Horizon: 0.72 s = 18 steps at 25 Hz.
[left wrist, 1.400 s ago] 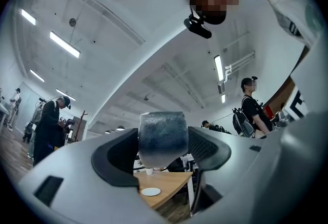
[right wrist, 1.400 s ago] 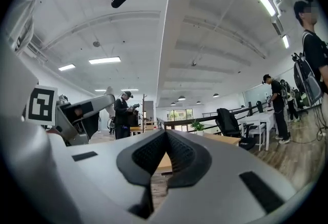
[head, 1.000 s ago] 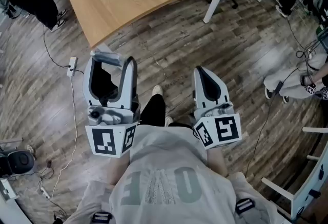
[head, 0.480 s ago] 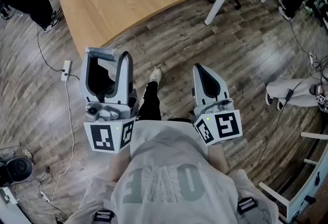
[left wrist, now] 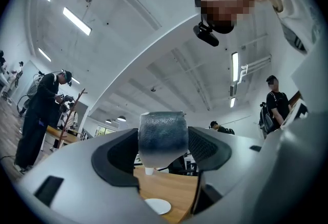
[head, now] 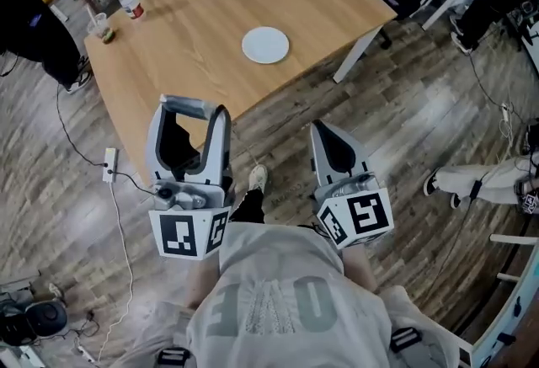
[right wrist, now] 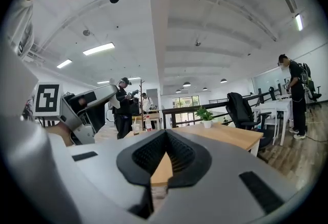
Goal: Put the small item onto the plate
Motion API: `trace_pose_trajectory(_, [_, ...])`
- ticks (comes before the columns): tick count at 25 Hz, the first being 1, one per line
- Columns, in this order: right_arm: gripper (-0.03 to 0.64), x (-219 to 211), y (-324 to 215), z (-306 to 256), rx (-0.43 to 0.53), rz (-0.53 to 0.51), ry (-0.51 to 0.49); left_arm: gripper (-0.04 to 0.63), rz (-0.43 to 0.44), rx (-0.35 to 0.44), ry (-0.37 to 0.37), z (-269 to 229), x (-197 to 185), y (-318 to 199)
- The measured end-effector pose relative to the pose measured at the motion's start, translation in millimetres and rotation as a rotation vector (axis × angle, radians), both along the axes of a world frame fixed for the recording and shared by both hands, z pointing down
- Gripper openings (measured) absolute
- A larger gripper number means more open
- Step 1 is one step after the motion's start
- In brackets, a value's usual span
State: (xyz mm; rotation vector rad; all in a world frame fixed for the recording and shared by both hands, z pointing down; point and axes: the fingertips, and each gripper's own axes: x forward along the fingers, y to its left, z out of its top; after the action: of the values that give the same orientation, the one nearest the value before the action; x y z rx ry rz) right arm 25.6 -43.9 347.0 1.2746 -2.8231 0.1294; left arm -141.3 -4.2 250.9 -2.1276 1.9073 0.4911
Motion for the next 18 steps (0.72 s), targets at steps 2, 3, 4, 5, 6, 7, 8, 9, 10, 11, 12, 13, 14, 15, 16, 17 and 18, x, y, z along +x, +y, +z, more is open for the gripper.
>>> trace_pose_trajectory(2, [0.018, -19.0, -35.9, -4.0, -0.002, -0.006, 0.014, 0.298, 0.014, -0.027, -0.01, -1.4, -14.0, -35.6])
trace_pose_trajectory(3, [0.018, -28.8, -52.3, -6.3, -0.002, -0.01, 0.018, 0.298, 0.016, -0.035, -0.015, -2.0, -21.7, -52.3])
trace_pose_trajectory(4, [0.018, -38.2, -67.3, -8.5, 0.0, -0.014, 0.02, 0.298, 0.017, -0.038, -0.019, -2.5, -29.4, -68.2])
trace_pose_trajectory(5, [0.018, -46.7, -81.1, -10.5, 0.003, -0.017, 0.024, 0.298, 0.019, -0.039, -0.019, -3.1, -36.5, -83.3])
trace_pose_trajectory(6, [0.018, -54.0, -93.6, -12.3, 0.007, -0.019, 0.029, 0.298, 0.022, -0.039, -0.018, -3.7, -42.8, -97.6])
trace_pose_trajectory(7, [0.018, -59.8, -105.0, -13.9, 0.012, -0.019, 0.035, 0.298, 0.026, -0.039, -0.017, -4.4, -47.9, -111.1])
trace_pose_trajectory(8, [0.018, -64.1, -115.2, -15.4, 0.017, -0.017, 0.04, 0.298, 0.029, -0.038, -0.02, -5.1, -51.8, -123.5])
trace_pose_trajectory(9, [0.018, -67.0, -124.4, -16.8, 0.021, -0.014, 0.041, 0.298, 0.031, -0.037, -0.025, -5.5, -54.9, -134.7])
trace_pose_trajectory(10, [0.018, -69.0, -132.5, -18.0, 0.024, -0.009, 0.039, 0.298, 0.032, -0.035, -0.032, -5.6, -57.3, -144.6])
trace_pose_trajectory(11, [0.018, -70.4, -139.8, -18.8, 0.026, -0.003, 0.036, 0.298, 0.034, -0.035, -0.036, -5.1, -59.4, -153.3])
trace_pose_trajectory(12, [0.018, -71.3, -146.2, -19.3, 0.026, 0.002, 0.035, 0.298, 0.036, -0.038, -0.036, -3.8, -61.1, -160.7])
trace_pose_trajectory(13, [0.018, -71.9, -152.0, -19.4, 0.027, 0.008, 0.038, 0.298, 0.04, -0.042, -0.032, -2.1, -62.2, -167.1])
trace_pose_trajectory(14, [0.018, -72.0, -157.3, -19.4, 0.026, 0.014, 0.042, 0.298, 0.046, -0.049, -0.027, -0.1, -62.5, -173.0])
trace_pose_trajectory(15, [0.018, -71.8, -162.2, -19.7, 0.025, 0.02, 0.046, 0.298, 0.054, -0.057, -0.026, 1.6, -62.1, -178.8])
trace_pose_trajectory(16, [0.018, -71.3, -166.9, -20.2, 0.025, 0.026, 0.046, 0.298, 0.061, -0.064, -0.029, 2.5, -60.9, -184.9])
trace_pose_trajectory(17, [0.018, -70.1, -171.5, -21.1, 0.025, 0.032, 0.043, 0.298, 0.067, -0.069, -0.035, 2.3, -59.0, -191.1])
trace_pose_trajectory(18, [0.018, -68.2, -175.9, -22.4, 0.027, 0.037, 0.039, 0.298, 0.073, -0.07, -0.042, 0.8, -56.3, -197.0])
